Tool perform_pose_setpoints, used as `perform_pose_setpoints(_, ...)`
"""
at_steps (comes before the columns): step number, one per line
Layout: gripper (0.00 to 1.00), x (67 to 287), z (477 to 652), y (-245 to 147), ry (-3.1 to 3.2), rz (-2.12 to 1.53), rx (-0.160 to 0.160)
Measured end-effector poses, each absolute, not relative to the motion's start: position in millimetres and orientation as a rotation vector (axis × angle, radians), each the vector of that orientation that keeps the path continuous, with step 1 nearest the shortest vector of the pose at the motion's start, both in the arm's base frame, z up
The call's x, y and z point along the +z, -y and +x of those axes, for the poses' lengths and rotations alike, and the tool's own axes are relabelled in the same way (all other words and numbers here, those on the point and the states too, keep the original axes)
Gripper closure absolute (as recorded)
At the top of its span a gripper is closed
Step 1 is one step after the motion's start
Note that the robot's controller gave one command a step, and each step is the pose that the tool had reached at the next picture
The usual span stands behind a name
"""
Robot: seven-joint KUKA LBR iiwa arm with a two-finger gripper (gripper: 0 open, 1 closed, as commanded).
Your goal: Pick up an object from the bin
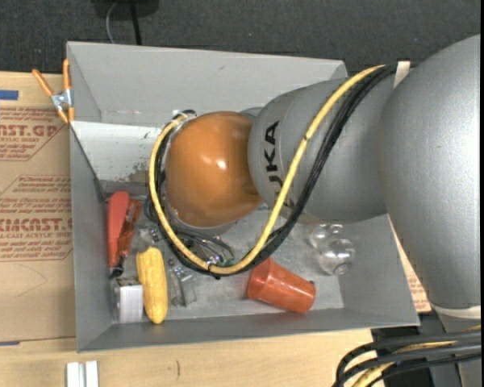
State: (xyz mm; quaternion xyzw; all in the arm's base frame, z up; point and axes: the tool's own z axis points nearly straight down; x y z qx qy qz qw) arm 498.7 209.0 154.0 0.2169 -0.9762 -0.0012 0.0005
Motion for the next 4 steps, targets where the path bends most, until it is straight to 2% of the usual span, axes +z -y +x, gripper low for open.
perform_pose_setpoints(1, 0.0, 142.4, 506.5, -201.3, 3.008, 0.929, -0.004)
perform_pose_setpoints(2, 0.0, 100.0, 504.2, -211.3, 2.824, 1.389, -0.005)
perform_pose_setpoints(3, 1.0, 74.6, 501.8, -218.8, 2.569, 1.858, 0.005)
perform_pose_setpoints(4, 1.0, 74.6, 501.8, -218.8, 2.569, 1.858, 0.005)
